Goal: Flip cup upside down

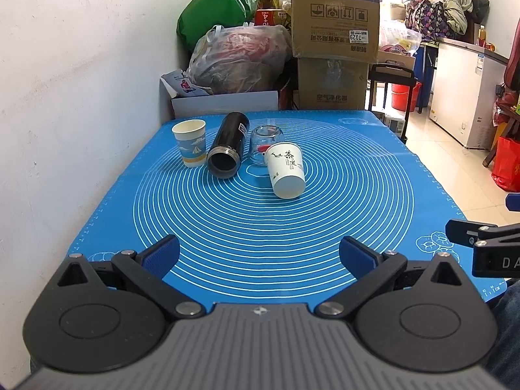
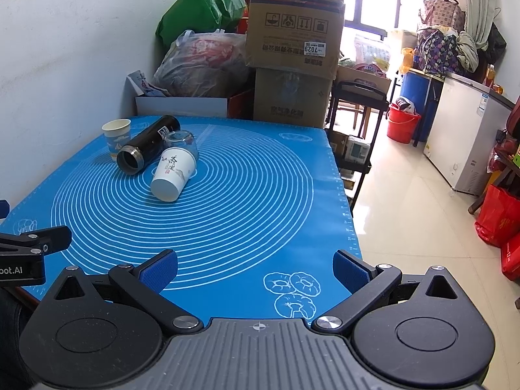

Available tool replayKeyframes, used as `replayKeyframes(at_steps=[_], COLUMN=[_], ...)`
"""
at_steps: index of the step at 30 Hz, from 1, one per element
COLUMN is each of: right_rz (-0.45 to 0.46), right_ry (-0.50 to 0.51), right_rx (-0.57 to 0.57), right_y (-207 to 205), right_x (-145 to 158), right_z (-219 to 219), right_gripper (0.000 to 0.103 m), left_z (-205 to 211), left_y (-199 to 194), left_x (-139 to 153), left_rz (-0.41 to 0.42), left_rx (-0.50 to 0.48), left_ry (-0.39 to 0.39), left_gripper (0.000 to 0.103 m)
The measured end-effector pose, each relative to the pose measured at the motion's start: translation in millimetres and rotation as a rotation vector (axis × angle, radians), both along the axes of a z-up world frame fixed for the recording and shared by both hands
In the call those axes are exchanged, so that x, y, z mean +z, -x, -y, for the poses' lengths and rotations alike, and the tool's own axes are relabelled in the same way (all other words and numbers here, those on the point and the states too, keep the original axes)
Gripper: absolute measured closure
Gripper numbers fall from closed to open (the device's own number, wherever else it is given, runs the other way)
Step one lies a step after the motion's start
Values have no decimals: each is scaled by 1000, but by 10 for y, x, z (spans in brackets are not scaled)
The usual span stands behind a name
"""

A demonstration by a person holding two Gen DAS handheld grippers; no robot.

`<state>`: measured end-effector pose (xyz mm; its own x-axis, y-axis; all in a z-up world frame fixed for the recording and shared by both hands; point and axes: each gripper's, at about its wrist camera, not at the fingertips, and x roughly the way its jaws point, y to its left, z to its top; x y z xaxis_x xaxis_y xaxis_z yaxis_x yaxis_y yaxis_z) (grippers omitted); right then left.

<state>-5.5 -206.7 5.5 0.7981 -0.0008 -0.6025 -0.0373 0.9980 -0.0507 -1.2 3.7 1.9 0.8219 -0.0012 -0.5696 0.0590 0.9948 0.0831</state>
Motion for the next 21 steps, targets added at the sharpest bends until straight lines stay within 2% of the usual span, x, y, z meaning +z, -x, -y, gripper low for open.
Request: replayKeyframes(at_steps=[21], right_rz=[-4], right_ry=[-13], right_rx=[3], right_y=[-34], right_x=[-36], right_z=[-2], right_gripper=[0], left_z=[-3], left_y=[-10], left_x=[-21], left_rz=[-9], left_rx=[-4], left_ry=[7], left_gripper=[0])
